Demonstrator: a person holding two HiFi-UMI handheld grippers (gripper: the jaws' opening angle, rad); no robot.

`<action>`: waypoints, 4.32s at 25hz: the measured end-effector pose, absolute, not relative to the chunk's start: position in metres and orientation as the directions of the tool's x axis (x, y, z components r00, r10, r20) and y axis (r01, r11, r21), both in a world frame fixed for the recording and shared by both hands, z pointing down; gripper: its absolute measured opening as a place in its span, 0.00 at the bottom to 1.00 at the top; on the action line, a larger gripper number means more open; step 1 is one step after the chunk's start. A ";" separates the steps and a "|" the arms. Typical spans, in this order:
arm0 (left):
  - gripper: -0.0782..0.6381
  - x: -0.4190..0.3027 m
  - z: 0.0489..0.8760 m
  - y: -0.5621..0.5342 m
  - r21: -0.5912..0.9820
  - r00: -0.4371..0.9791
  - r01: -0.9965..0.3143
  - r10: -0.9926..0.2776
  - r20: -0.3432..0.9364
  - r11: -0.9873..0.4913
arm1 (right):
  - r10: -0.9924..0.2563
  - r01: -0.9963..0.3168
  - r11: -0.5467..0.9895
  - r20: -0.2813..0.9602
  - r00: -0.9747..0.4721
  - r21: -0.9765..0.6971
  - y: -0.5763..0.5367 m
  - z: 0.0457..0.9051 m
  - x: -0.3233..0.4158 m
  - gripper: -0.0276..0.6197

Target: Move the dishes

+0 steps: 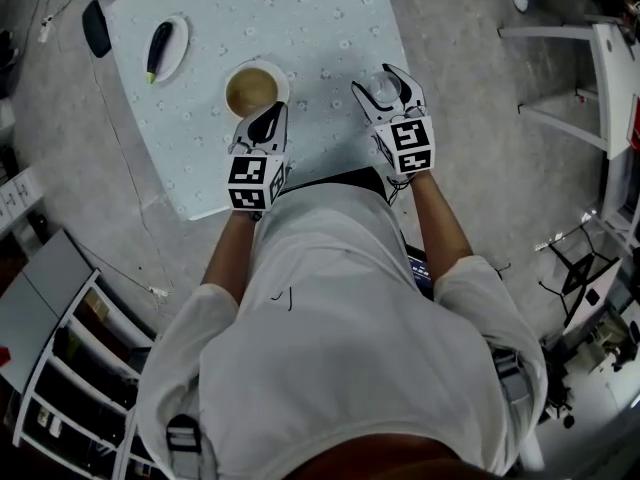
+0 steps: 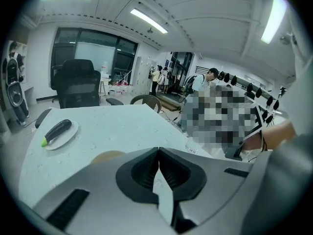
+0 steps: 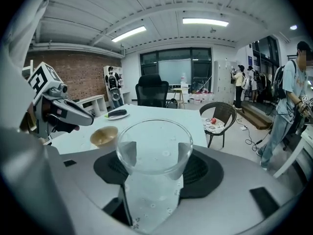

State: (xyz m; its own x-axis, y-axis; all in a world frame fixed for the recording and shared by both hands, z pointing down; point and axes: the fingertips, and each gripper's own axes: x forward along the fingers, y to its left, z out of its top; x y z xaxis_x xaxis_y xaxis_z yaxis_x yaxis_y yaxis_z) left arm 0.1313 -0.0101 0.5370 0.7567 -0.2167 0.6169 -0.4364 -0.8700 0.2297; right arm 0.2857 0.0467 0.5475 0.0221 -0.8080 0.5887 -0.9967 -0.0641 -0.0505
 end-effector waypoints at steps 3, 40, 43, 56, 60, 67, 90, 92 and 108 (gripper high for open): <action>0.14 0.121 0.540 -0.011 0.216 0.734 -0.465 -0.238 0.636 -0.859 | -0.805 -0.996 -0.050 0.594 -0.002 -0.072 0.041 0.559 0.282 0.46; 0.14 0.124 0.543 -0.007 0.235 0.707 -0.527 -0.268 0.655 -0.817 | -0.768 -0.992 0.006 0.635 -0.083 -0.123 0.055 0.596 0.269 0.57; 0.14 0.130 0.543 -0.004 0.235 0.710 -0.523 -0.267 0.651 -0.819 | -0.772 -0.991 0.003 0.630 -0.086 -0.132 0.057 0.594 0.269 0.57; 0.14 0.140 0.549 0.007 0.236 0.701 -0.543 -0.281 0.655 -0.806 | -0.768 -0.988 0.035 0.629 -0.121 -0.148 0.075 0.591 0.268 0.56; 0.14 0.146 0.546 0.010 0.228 0.698 -0.555 -0.298 0.651 -0.800 | -0.761 -0.988 0.049 0.635 -0.133 -0.149 0.084 0.595 0.271 0.56; 0.14 0.140 0.547 0.012 0.220 0.686 -0.580 -0.324 0.652 -0.785 | -0.750 -0.985 0.078 0.641 -0.161 -0.156 0.103 0.597 0.269 0.51; 0.14 0.032 0.557 -0.011 0.268 0.695 -0.613 -0.345 0.631 -0.744 | -0.713 -0.929 0.357 0.670 -0.206 0.095 0.067 0.558 0.150 0.29; 0.14 0.020 0.558 -0.014 0.271 0.686 -0.633 -0.364 0.630 -0.725 | -0.707 -0.912 0.392 0.674 -0.214 0.122 0.059 0.557 0.141 0.28; 0.14 -0.076 0.564 -0.017 0.283 0.563 -0.805 -0.520 0.643 -0.522 | -0.591 -0.666 0.689 0.753 -0.289 0.286 0.004 0.574 0.069 0.26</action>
State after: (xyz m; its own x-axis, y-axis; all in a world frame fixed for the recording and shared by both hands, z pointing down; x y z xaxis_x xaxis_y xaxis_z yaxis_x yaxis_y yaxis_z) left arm -0.0765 -0.0173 0.5644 0.5630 -0.5197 0.6426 -0.8047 -0.5219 0.2830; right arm 0.0686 0.0038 0.5738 -0.2892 -0.5915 0.7527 -0.6656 0.6894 0.2860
